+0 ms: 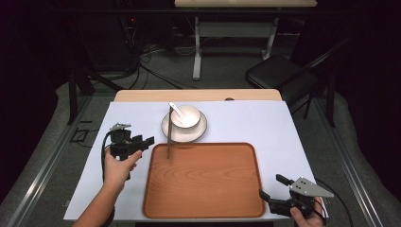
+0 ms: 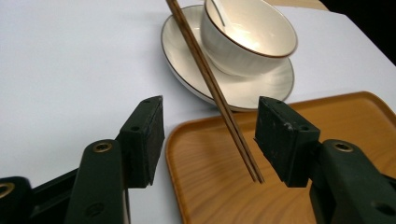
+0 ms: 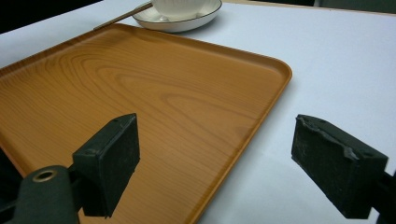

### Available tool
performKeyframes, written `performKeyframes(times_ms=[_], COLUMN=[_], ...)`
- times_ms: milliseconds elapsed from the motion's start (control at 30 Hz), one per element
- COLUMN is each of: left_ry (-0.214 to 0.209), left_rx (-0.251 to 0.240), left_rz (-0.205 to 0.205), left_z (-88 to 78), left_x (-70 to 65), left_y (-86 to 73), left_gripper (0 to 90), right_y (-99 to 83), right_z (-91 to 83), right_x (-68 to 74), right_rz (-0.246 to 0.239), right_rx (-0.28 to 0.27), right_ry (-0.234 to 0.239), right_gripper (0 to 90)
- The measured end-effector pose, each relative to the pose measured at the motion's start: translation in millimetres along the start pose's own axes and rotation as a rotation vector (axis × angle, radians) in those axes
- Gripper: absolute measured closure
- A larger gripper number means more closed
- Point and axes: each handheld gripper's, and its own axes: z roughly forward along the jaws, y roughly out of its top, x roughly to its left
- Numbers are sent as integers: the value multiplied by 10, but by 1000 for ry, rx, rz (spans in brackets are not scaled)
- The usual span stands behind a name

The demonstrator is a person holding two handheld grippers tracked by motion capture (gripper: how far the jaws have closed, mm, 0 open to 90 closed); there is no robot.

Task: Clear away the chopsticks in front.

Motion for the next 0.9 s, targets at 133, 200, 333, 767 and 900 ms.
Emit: performKeyframes(times_ms=[133, 200, 333, 767, 900], left_ry=[19, 27, 34, 75, 76], left_rx=[32, 40, 44, 89, 96], left_rz=[-31, -38, -49, -66, -80], left_z=[63, 93, 161, 427, 478], left_x=[16, 7, -10, 9, 9], left_y=[106, 158, 261, 536, 573], left_gripper=[457, 469, 475, 495, 505], right_y=[0, 0, 0, -1, -2], right_z=[0, 1, 2, -1, 1], right_x=[-2, -4, -5, -7, -10], right_rz=[3, 3, 3, 3, 4], right_rx=[1, 2, 2, 2, 2], right_ry=[1, 1, 0, 3, 4], right_gripper=[150, 150, 150, 151, 150])
